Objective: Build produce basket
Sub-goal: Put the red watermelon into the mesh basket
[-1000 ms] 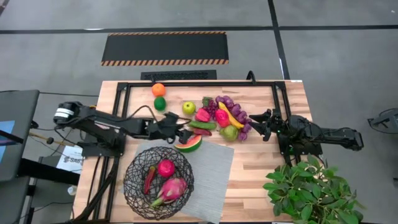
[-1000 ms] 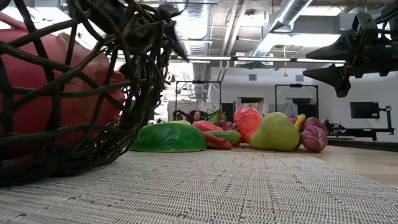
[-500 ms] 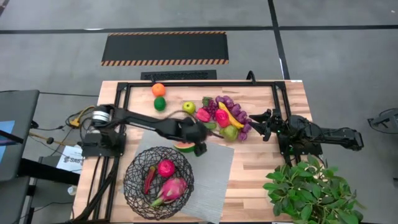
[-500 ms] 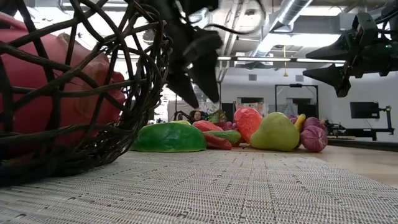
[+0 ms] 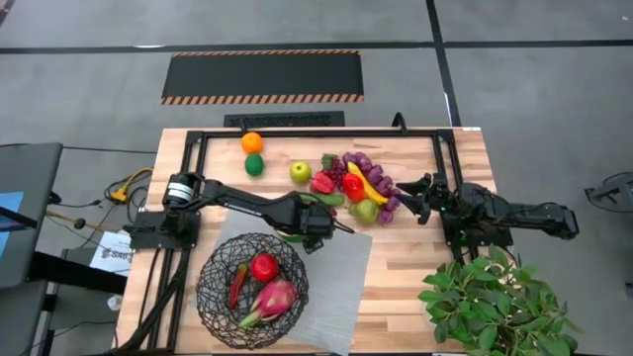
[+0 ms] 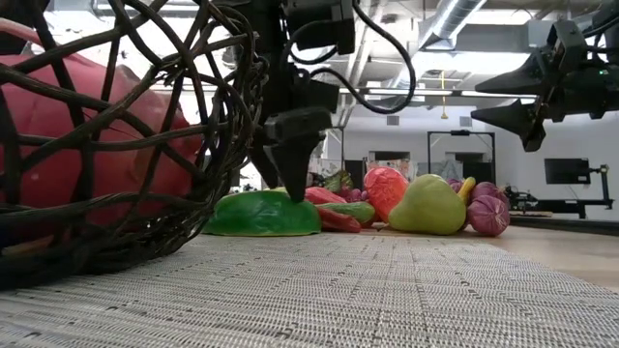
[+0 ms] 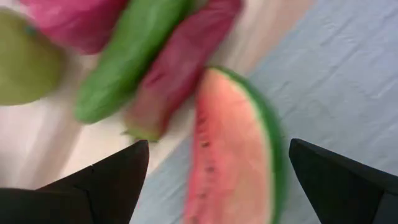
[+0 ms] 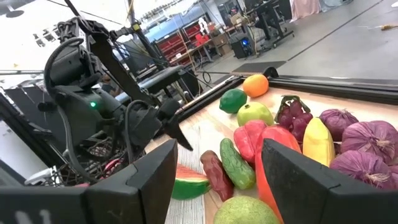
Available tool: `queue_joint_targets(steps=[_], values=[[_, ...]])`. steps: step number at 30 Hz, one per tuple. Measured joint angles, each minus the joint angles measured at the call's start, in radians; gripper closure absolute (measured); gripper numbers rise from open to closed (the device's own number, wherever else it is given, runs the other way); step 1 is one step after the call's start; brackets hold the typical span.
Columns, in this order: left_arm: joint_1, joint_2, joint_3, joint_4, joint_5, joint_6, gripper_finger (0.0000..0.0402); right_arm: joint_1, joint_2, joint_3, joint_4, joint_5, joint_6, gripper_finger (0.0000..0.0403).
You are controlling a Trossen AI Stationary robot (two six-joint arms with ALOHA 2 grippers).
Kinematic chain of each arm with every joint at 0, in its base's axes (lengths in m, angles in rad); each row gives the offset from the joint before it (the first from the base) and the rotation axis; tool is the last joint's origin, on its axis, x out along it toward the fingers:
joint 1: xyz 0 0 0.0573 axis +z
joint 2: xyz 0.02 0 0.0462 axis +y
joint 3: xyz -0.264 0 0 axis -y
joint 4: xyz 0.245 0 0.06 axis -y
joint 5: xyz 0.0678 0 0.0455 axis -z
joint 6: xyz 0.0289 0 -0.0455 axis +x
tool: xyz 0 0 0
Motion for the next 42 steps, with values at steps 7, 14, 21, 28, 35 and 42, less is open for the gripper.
queue_joint_targets(steps=[7, 14, 21, 28, 35, 42], values=[[-0.002, 0.0, 0.001, -0.006, 0.046, 0.004, 0.0028, 0.0, 0.0, 0.0, 0.0, 0.0, 0.0, 0.0148], [-0.001, 0.021, 0.002, 0.006, 0.044, 0.018, 0.0029, 0.0, 0.0, 0.0, 0.0, 0.0, 0.0, 0.0148], [-0.001, 0.083, 0.001, -0.01, 0.088, 0.025, 0.0029, 0.0, 0.006, 0.0, 0.0, 0.0, 0.001, 0.0148], [0.0, 0.08, 0.001, -0.02, 0.071, 0.004, 0.0042, 0.0, 0.015, 0.0, 0.0, 0.0, 0.003, 0.0148], [0.0, 0.08, 0.001, -0.019, 0.068, -0.022, 0.0131, 0.0, 0.018, 0.0, 0.0, 0.0, 0.019, 0.0148], [0.0, 0.077, 0.001, -0.019, 0.047, -0.023, 0.0202, 0.0, 0.018, 0.0, 0.0, 0.0, 0.032, 0.0148]])
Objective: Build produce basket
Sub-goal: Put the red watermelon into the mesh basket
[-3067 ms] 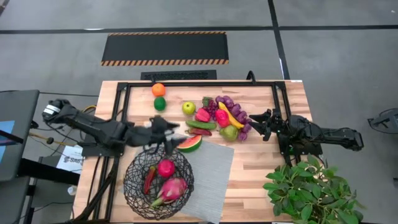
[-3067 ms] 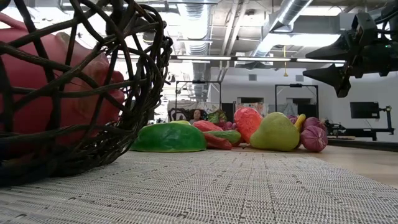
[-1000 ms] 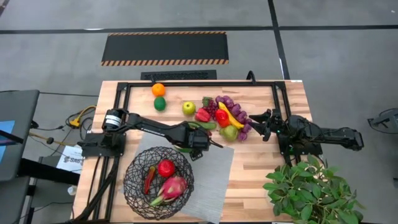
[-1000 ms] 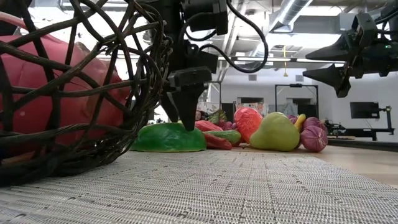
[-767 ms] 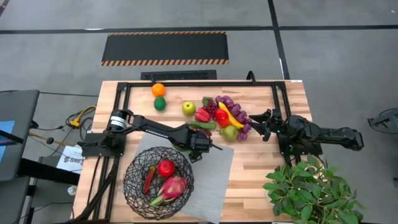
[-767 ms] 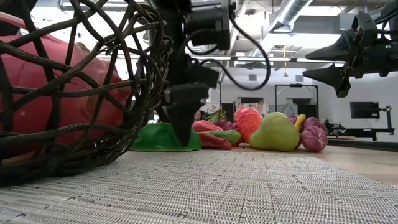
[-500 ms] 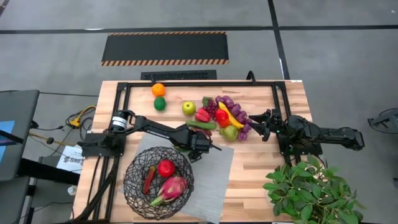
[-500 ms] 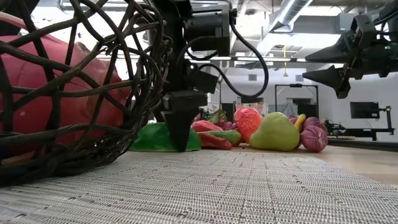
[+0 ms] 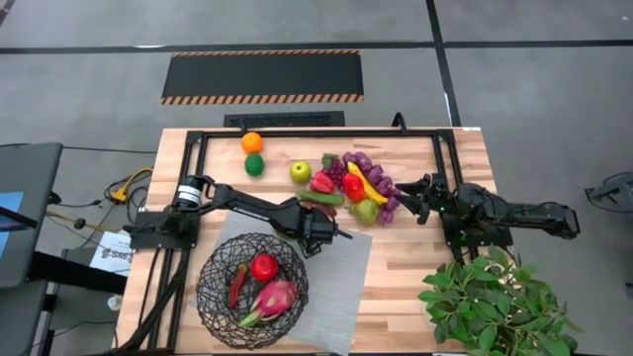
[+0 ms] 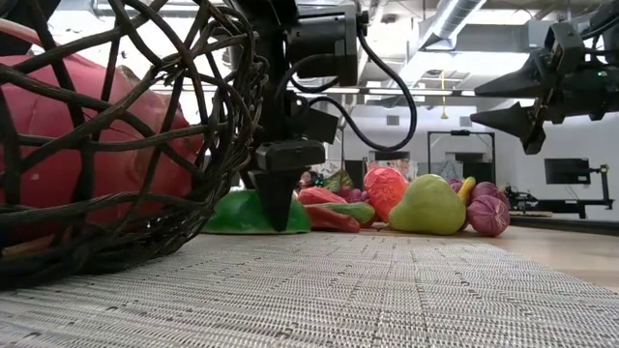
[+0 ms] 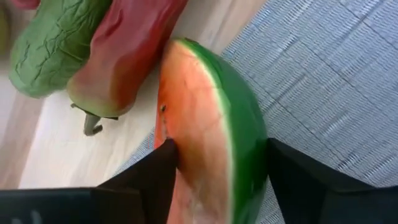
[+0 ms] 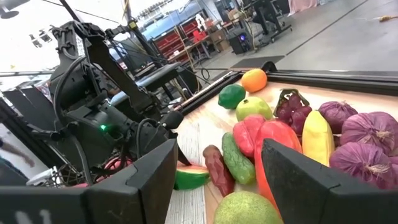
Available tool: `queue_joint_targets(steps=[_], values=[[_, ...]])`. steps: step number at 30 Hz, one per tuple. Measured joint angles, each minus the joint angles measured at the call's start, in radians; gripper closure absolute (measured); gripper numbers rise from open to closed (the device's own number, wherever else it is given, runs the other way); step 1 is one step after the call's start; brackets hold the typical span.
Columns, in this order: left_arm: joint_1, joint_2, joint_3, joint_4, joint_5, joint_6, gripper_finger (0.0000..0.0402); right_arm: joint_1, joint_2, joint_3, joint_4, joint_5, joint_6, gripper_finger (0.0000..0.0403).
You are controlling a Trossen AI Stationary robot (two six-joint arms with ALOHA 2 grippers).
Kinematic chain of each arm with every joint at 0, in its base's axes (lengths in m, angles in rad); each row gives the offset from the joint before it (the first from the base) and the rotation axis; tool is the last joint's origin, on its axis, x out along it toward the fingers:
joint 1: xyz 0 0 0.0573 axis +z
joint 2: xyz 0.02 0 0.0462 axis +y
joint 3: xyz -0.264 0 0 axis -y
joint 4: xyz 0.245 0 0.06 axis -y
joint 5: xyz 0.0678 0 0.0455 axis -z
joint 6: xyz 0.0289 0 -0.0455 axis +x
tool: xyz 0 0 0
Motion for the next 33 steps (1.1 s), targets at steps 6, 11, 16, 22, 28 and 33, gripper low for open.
queue_joint_targets(steps=[6, 11, 16, 22, 28, 33], values=[[0.0, -0.005, 0.024, -0.021, -0.021, 0.001, 0.0212, 0.0, 0.0, 0.0, 0.0, 0.0, 0.002, 0.0148], [0.0, -0.005, 0.078, -0.047, -0.031, 0.018, 0.0213, 0.0, 0.0, 0.0, 0.0, 0.0, 0.003, 0.0148], [-0.004, -0.005, 0.178, -0.118, -0.058, 0.056, 0.0213, 0.0, 0.0, 0.0, 0.0, 0.0, 0.003, 0.0148], [-0.024, -0.006, 0.36, -0.28, -0.114, 0.108, 0.0213, 0.0, 0.0, 0.0, 0.0, 0.0, 0.003, 0.0148], [-0.092, -0.006, 0.573, -0.541, -0.185, 0.101, 0.0213, 0.0, 0.0, 0.0, 0.0, 0.0, 0.003, 0.0148], [-0.218, -0.011, 0.727, -0.684, -0.18, 0.03, 0.0213, 0.0, 0.0, 0.0, 0.0, 0.0, 0.003, 0.0148]])
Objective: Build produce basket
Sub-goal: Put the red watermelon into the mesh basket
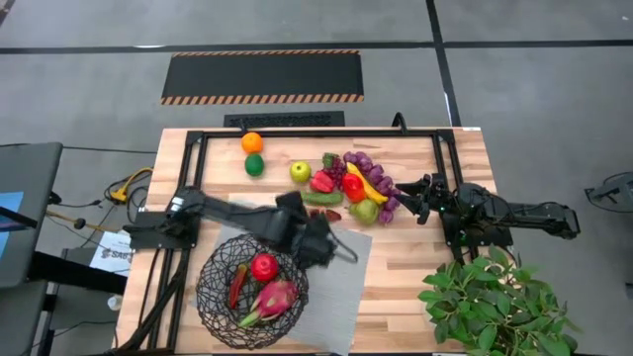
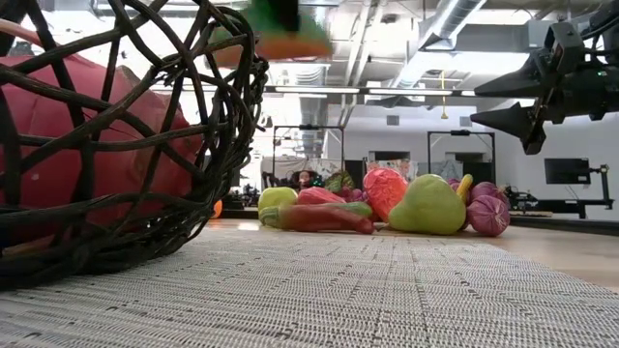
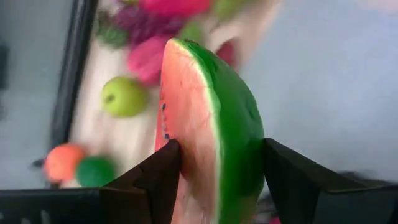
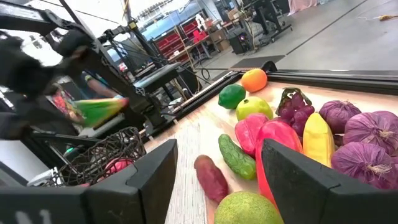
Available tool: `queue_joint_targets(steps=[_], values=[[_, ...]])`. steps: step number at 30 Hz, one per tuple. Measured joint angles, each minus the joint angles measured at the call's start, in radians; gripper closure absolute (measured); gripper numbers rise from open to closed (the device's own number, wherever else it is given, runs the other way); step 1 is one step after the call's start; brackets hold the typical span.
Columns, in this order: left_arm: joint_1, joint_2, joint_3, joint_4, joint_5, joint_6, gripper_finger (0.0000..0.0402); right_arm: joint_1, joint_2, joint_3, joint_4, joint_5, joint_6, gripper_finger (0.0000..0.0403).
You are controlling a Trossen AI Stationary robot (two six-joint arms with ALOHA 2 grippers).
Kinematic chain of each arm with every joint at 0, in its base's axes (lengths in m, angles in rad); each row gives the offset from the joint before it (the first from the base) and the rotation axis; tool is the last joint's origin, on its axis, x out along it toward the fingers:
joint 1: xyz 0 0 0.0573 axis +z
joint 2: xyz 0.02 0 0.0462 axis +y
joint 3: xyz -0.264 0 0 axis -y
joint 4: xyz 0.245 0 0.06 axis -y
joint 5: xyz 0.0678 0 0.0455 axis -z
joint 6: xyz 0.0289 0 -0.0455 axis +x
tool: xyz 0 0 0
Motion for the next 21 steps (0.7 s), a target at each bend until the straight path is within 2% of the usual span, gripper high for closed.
queue_joint_targets(steps=[4, 7, 16, 21], values=[[-0.111, -0.053, 0.022, 0.001, 0.153, -0.048, 0.0213, 0.0, 0.0, 0.0, 0.0, 0.0, 0.0, 0.0148], [-0.179, -0.082, 0.02, -0.005, 0.2, -0.151, 0.0213, 0.0, 0.002, 0.0, 0.0, 0.0, 0.0, 0.0148], [-0.335, -0.106, 0.014, -0.005, 0.309, -0.338, 0.0213, 0.0, 0.005, 0.0, 0.0, 0.0, 0.0, 0.0148], [-0.401, -0.104, 0.013, -0.005, 0.336, -0.507, 0.0213, 0.0, 0.006, 0.0, 0.0, 0.0, 0.0, 0.0148]])
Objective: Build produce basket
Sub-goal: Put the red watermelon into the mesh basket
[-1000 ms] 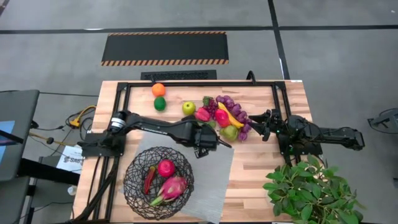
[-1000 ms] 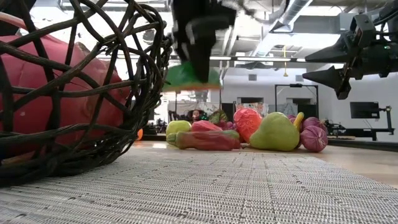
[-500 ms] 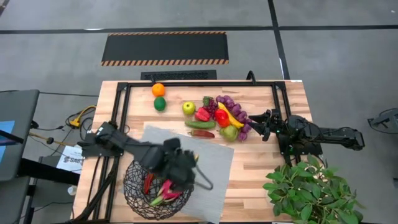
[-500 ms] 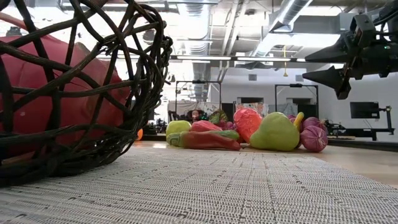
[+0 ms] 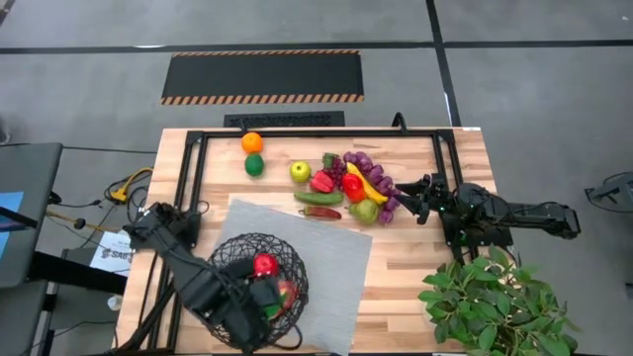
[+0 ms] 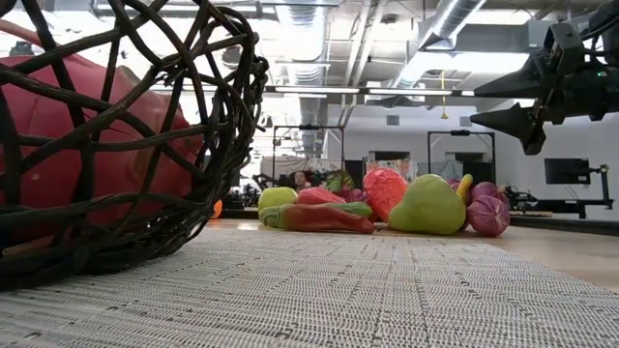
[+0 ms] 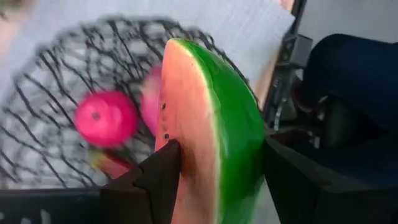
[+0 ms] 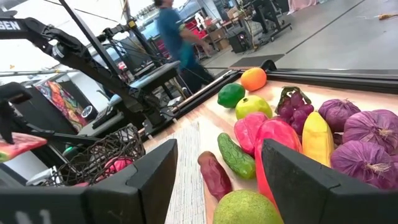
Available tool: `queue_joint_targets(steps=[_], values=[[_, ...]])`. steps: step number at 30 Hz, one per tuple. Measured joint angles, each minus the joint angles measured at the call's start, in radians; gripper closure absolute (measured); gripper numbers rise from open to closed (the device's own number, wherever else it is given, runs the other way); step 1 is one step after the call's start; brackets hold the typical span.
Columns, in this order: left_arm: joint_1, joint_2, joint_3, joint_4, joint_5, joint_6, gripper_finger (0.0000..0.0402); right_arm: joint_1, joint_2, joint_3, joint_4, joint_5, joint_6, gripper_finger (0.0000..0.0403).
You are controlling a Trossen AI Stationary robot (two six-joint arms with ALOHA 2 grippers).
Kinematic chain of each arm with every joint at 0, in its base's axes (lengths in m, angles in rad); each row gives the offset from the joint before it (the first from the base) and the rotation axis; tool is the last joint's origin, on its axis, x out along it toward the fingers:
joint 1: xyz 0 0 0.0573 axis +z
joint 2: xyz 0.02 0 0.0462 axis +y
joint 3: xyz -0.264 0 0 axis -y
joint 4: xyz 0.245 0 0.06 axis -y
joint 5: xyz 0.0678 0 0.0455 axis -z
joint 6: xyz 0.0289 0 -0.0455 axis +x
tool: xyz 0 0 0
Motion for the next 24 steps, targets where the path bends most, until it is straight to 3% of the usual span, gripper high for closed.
queue_joint_targets(steps=[11, 15, 18, 24], values=[[-0.107, 0.005, 0.0, 0.0, 0.032, -0.084, 0.0213, 0.0, 0.0, 0.0, 0.0, 0.0, 0.029, 0.0148], [-0.115, 0.006, -0.039, 0.017, 0.005, -0.026, 0.0213, 0.0, 0.0, 0.0, 0.0, 0.0, 0.029, 0.0148], [-0.114, 0.007, -0.105, 0.023, 0.045, 0.023, 0.0213, 0.0, 0.0, 0.0, 0.0, 0.0, 0.029, 0.0148], [-0.11, 0.008, -0.213, 0.182, 0.06, 0.152, 0.0213, 0.0, 0.0, 0.0, 0.0, 0.0, 0.029, 0.0148]])
